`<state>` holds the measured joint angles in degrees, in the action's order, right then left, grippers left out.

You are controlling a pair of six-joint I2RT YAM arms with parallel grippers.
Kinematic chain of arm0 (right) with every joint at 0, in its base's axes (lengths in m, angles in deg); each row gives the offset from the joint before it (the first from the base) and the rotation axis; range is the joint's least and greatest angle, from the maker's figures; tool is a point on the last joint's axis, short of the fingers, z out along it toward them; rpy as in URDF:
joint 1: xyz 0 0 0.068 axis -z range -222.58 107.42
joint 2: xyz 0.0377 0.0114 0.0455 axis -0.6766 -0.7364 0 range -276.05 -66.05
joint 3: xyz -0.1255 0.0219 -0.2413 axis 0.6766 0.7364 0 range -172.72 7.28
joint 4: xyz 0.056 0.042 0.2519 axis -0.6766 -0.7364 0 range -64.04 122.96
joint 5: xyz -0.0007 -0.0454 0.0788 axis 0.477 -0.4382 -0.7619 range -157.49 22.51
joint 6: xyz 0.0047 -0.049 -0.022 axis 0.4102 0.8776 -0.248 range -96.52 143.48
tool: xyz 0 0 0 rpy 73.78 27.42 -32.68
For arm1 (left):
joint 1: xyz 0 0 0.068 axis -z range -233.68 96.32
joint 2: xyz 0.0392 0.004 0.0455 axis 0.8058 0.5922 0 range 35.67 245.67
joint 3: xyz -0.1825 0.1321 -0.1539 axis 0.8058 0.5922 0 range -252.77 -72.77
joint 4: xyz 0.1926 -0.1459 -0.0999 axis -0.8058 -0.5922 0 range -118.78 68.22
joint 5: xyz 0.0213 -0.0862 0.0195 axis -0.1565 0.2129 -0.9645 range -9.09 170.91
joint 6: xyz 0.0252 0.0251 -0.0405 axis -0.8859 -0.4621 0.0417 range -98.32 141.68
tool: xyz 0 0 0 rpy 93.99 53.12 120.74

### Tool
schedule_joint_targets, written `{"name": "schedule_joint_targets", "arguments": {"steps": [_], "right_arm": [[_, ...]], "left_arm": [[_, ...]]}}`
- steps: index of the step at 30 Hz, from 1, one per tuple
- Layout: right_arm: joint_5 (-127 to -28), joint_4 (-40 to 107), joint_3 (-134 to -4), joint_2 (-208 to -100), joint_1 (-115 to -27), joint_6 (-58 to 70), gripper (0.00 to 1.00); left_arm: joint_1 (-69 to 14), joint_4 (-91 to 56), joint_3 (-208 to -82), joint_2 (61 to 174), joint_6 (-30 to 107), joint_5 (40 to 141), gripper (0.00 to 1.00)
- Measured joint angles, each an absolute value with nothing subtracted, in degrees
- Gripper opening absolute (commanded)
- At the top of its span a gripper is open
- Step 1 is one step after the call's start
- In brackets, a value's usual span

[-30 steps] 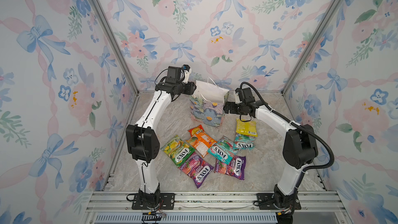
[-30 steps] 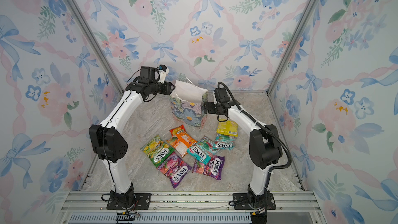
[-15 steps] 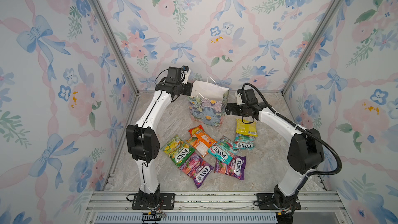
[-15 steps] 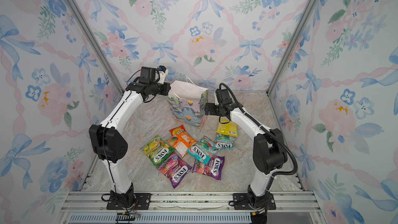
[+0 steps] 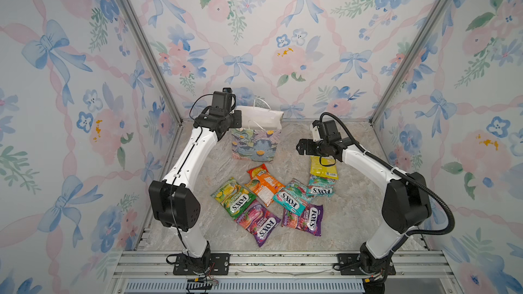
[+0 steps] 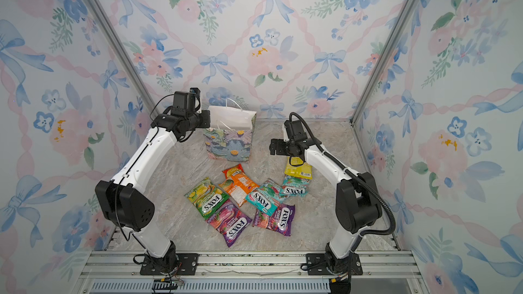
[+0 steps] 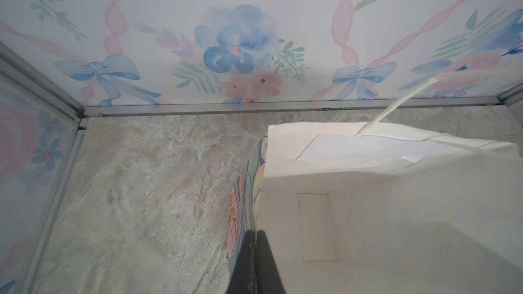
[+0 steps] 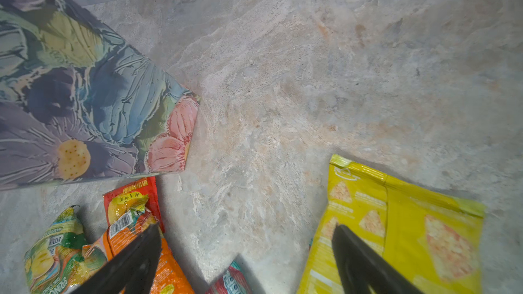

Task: Place the snacks into the paper bag
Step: 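Grasp the bag's rim with the left gripper and pull it open toward the robot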

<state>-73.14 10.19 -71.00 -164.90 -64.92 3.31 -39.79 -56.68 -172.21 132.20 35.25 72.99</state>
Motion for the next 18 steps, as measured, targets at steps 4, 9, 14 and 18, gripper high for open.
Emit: {"name": "schedule_joint_targets", "arguments": {"steps": [4,9,14,18], "right_arm": [[-74.06,11.09,-70.89,-164.61,-64.92,3.27,0.97],[-75.13,11.88,-70.89,-164.52,-64.9,2.96,0.97],[-76.11,12.23,-70.89,-164.52,-64.9,2.81,0.97],[-76.57,12.4,-70.89,-164.52,-64.9,2.31,0.97]], "left_arm": [[-40.14,-56.68,-165.63,126.32,37.02,67.72,0.0],[-42.66,-56.33,-157.17,120.29,39.29,65.14,0.0],[-45.76,-56.37,-150.79,114.28,40.95,64.86,0.04],[-46.35,-56.3,-148.47,110.21,41.43,66.26,0.37]]}}
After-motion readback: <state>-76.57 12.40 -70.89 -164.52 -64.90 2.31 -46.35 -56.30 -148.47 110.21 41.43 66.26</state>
